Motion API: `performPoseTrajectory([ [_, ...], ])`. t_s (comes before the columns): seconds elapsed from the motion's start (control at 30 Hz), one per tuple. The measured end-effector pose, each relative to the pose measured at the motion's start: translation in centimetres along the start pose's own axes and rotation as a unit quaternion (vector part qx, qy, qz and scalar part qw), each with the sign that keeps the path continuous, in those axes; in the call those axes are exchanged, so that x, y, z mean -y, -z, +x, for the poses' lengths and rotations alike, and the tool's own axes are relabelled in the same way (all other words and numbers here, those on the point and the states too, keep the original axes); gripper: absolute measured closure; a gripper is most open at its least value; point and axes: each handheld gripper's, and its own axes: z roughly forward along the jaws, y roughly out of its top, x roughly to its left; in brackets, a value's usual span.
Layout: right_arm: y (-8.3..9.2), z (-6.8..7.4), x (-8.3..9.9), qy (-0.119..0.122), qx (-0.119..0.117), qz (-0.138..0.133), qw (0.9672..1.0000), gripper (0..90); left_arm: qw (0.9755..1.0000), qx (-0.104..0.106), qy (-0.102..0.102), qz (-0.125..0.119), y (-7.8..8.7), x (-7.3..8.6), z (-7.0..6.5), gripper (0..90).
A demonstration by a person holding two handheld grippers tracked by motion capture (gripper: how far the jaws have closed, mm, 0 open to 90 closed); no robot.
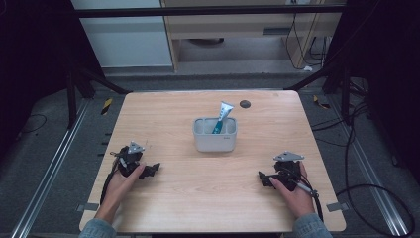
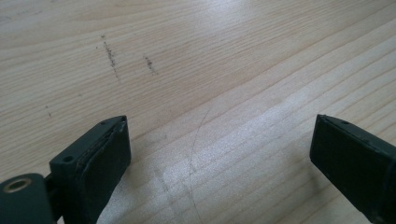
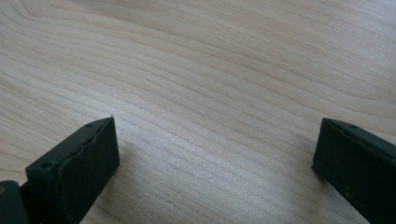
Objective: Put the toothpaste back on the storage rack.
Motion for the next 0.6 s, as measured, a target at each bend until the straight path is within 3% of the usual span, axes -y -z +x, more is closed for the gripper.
performPoseTrajectory([
  [0.3,0.0,0.0,0.0,0.0,0.0,0.0,1.0,0.6,0.9998,-0.007,0.008,-0.019,-0.47,0.38,0.8,3.3],
  [0.6,0.0,0.03,0.0,-0.001,0.0,0.0,1.0,0.6,0.9997,-0.013,0.016,-0.014,-0.65,0.26,0.85,0.0],
])
